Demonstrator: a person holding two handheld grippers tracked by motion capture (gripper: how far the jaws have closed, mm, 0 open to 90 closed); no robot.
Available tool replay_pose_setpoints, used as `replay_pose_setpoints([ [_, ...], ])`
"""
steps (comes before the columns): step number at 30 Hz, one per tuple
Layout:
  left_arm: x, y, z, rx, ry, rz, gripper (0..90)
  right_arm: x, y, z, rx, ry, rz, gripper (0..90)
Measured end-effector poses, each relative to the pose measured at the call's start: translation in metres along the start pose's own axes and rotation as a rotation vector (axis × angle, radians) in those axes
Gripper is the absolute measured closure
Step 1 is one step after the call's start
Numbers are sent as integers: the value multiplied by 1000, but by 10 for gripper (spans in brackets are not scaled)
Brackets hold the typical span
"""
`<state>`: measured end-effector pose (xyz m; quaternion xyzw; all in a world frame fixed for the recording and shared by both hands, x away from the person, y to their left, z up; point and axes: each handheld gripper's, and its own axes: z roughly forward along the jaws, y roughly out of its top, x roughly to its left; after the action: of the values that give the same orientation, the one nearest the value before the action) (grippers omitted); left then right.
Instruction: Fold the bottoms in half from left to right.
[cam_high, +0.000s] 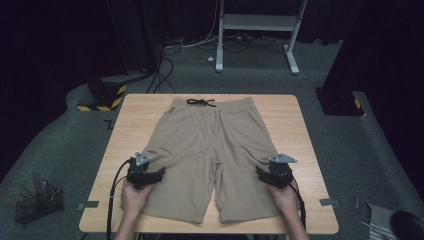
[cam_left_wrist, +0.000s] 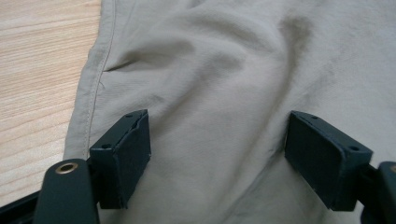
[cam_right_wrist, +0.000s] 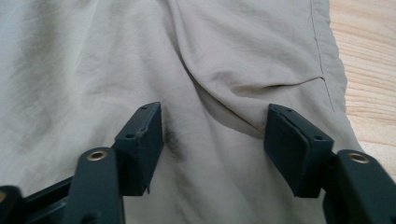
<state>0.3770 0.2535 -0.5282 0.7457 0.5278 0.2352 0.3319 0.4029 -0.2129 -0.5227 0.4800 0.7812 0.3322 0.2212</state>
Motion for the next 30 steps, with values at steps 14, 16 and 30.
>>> replay_pose_setpoints([
  [14, -7, 14, -3, -8, 5, 7, 279, 1, 6, -1, 16, 20, 17, 388],
  [16, -9, 18, -3, -21, -4, 8, 279, 2, 8, -2, 5, 19, 14, 393],
  [30, -9, 55, 34, -14, -62, -48, 288, 9, 53, 28, -25, -5, 35, 420],
])
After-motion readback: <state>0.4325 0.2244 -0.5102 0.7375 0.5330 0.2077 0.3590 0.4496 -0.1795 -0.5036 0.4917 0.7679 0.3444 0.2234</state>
